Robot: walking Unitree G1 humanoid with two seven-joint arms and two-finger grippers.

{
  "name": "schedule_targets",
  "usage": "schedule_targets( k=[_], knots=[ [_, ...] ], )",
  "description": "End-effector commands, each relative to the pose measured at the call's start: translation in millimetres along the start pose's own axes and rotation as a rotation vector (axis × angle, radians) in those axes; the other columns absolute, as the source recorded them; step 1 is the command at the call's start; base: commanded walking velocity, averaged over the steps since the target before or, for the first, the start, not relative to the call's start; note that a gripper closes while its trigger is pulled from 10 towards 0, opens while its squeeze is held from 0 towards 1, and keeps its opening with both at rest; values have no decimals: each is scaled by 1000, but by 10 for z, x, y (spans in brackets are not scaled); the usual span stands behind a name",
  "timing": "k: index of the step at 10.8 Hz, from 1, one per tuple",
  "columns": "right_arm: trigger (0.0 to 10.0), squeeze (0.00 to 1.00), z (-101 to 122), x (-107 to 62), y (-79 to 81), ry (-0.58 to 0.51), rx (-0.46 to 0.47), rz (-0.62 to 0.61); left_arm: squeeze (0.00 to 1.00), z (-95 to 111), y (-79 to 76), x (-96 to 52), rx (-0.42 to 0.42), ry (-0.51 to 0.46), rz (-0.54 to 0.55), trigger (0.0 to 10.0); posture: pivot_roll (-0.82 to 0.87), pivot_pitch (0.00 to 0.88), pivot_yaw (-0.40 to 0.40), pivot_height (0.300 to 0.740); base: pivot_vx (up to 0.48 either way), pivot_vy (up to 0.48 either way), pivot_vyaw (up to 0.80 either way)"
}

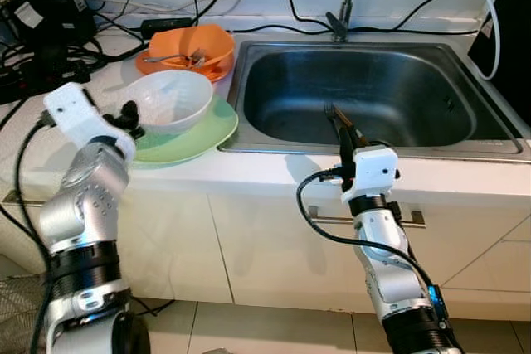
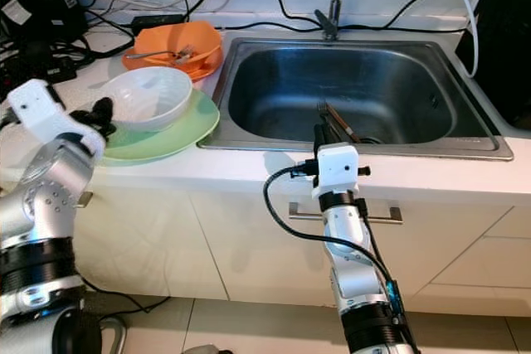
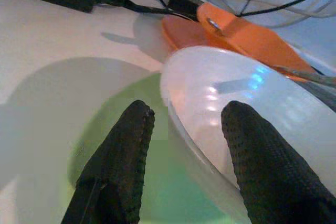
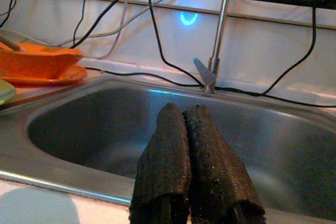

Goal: Kitchen organization

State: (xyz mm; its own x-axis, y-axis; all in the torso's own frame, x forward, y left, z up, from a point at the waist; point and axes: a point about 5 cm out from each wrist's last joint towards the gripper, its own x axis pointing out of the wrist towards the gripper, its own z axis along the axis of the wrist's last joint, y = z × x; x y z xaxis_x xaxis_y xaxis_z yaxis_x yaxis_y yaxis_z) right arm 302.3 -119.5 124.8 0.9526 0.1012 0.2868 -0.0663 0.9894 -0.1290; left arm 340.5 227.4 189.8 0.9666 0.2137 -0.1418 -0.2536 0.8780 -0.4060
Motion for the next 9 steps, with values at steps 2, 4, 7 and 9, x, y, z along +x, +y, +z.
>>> schedule_targets(
  k=[2,4,7,9],
  knots=[
    [10000,0,28,28,19,-4,12,7,0,-90,-51,34,-34,65,-17,10000,85,0,54,740,0,0,0],
    [10000,0,24,31,15,0,11,7,0,-165,-102,43,-87,108,-44,10000,84,0,54,740,0,0,0],
    [10000,0,27,47,11,2,7,15,0,-317,-207,27,-152,170,-67,10000,84,0,47,740,0,0,0],
    [10000,0,29,56,10,4,6,14,0,-406,-286,19,-165,185,-68,10000,81,0,44,740,0,0,0]
  ],
)
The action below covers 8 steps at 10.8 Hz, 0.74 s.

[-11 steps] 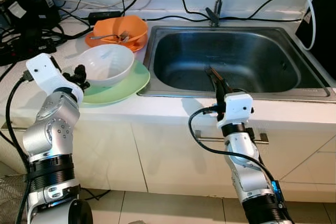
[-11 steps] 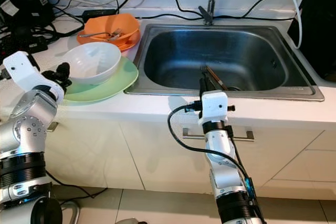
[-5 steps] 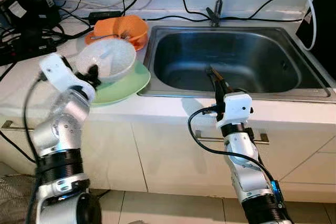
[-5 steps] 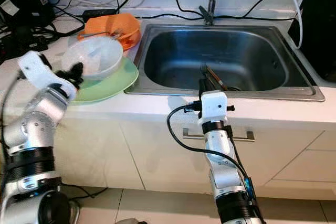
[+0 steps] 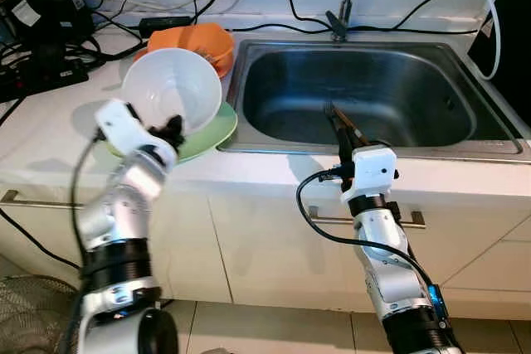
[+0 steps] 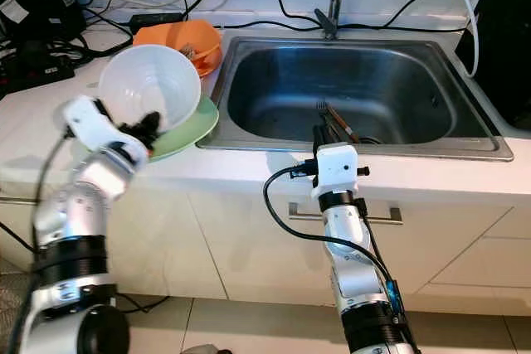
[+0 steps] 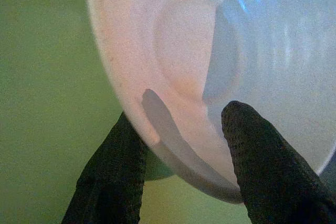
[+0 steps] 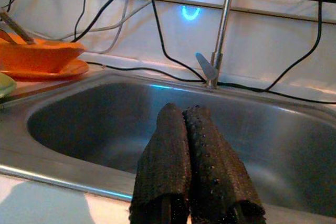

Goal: Kitchen organization

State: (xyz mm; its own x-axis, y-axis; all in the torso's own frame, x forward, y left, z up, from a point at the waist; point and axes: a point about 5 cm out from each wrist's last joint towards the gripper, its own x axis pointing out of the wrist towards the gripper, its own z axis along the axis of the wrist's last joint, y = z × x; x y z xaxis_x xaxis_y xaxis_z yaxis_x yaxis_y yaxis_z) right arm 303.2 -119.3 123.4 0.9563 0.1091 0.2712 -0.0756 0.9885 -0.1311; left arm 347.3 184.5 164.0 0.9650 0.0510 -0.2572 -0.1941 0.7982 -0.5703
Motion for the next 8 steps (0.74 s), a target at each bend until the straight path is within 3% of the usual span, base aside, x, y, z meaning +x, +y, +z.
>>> schedule_targets(
  k=[1,2,8],
  knots=[
    [10000,0,46,51,9,-11,6,5,0,8,-10,9,5,-7,16,3882,80,0,44,740,0,0,0],
    [10000,0,42,47,6,-8,5,4,0,11,-13,8,18,-10,19,0,80,0,44,740,0,0,0],
    [10000,0,34,50,17,-5,6,1,0,9,-31,9,33,-34,20,0,78,0,49,740,0,0,0]
  ],
)
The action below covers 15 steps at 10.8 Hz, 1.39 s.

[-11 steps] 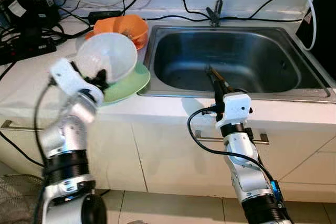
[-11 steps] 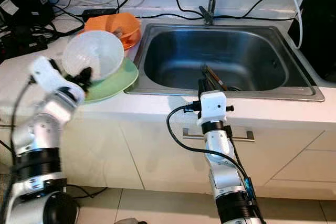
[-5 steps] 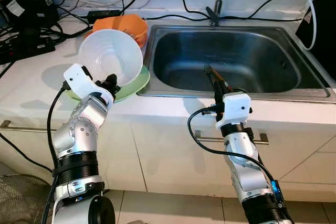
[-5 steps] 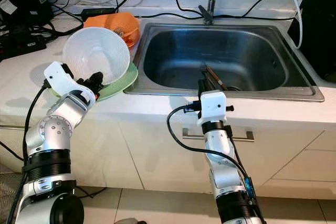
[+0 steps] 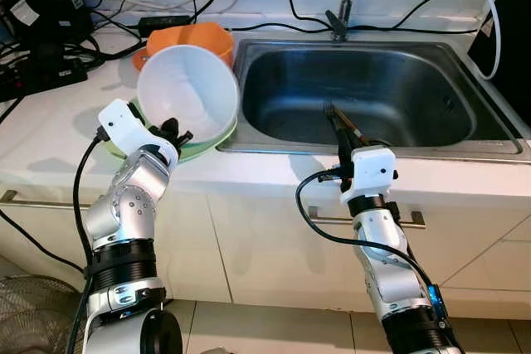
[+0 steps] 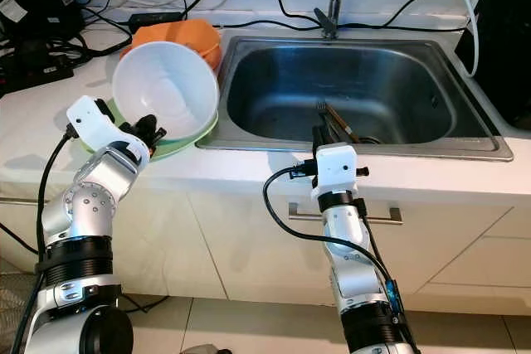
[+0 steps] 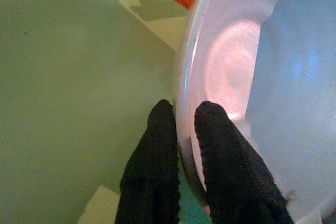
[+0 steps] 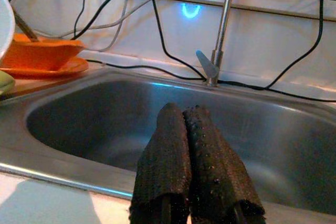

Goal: Kitchen organization

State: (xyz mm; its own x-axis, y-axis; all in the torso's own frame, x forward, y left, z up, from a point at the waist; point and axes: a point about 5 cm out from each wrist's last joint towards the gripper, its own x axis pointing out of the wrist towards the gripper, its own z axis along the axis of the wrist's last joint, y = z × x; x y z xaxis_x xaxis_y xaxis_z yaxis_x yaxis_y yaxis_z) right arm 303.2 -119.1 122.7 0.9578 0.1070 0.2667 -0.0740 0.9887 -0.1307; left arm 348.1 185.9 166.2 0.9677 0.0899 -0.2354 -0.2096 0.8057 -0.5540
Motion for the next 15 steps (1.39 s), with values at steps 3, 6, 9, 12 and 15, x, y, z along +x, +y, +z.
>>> schedule_targets(
  k=[3,6,9,12,15],
  knots=[
    [10000,0,41,54,38,-9,9,9,0,-7,-31,-20,34,-27,2,0,84,0,47,740,0,0,0],
    [10000,0,41,66,34,-8,9,6,0,228,-174,-116,-11,-219,-94,0,92,0,40,740,0,0,0],
    [10000,0,38,81,43,-7,9,4,0,517,-396,-285,-26,-461,-242,0,98,0,41,740,0,0,0],
    [10000,0,133,167,13,-20,65,-12,0,420,-759,-402,-14,-484,-424,10000,85,0,50,740,0,0,0],
    [10000,1000,258,303,-93,-27,141,-1,0,181,-883,-376,38,-426,-472,10000,79,0,54,740,0,0,0]
  ],
)
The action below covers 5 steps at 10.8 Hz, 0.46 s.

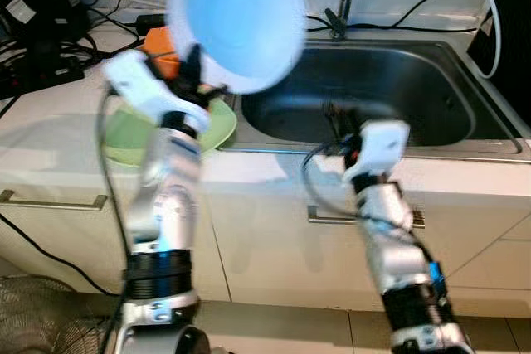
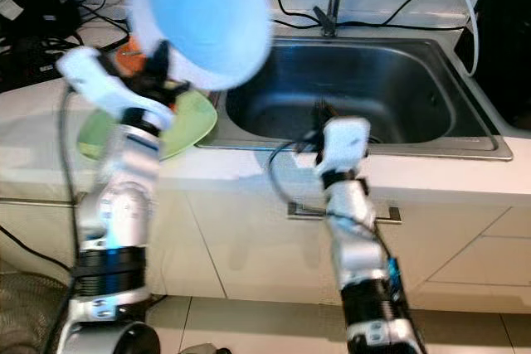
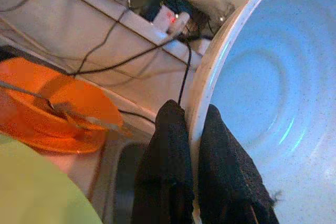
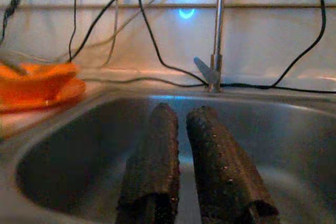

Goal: Kitchen organization

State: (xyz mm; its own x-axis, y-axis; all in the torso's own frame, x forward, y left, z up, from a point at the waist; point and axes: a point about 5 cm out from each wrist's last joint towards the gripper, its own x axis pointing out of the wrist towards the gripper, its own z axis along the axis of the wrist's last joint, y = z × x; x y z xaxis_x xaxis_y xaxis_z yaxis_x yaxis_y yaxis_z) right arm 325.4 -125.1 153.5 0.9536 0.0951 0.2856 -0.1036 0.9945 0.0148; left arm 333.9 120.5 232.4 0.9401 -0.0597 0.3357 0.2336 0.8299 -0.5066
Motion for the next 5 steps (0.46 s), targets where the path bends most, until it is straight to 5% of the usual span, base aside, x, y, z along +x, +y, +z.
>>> schedule_targets(
  k=[1,5],
  knots=[
    [10000,1000,100,57,-35,-22,50,-14,0,21,-49,0,22,-22,-34,10000,78,0,55,740,0,0,0],
    [10000,1000,257,131,-91,-50,171,-6,0,-62,-52,3,55,7,-39,10000,71,0,59,740,0,0,0]
  ],
)
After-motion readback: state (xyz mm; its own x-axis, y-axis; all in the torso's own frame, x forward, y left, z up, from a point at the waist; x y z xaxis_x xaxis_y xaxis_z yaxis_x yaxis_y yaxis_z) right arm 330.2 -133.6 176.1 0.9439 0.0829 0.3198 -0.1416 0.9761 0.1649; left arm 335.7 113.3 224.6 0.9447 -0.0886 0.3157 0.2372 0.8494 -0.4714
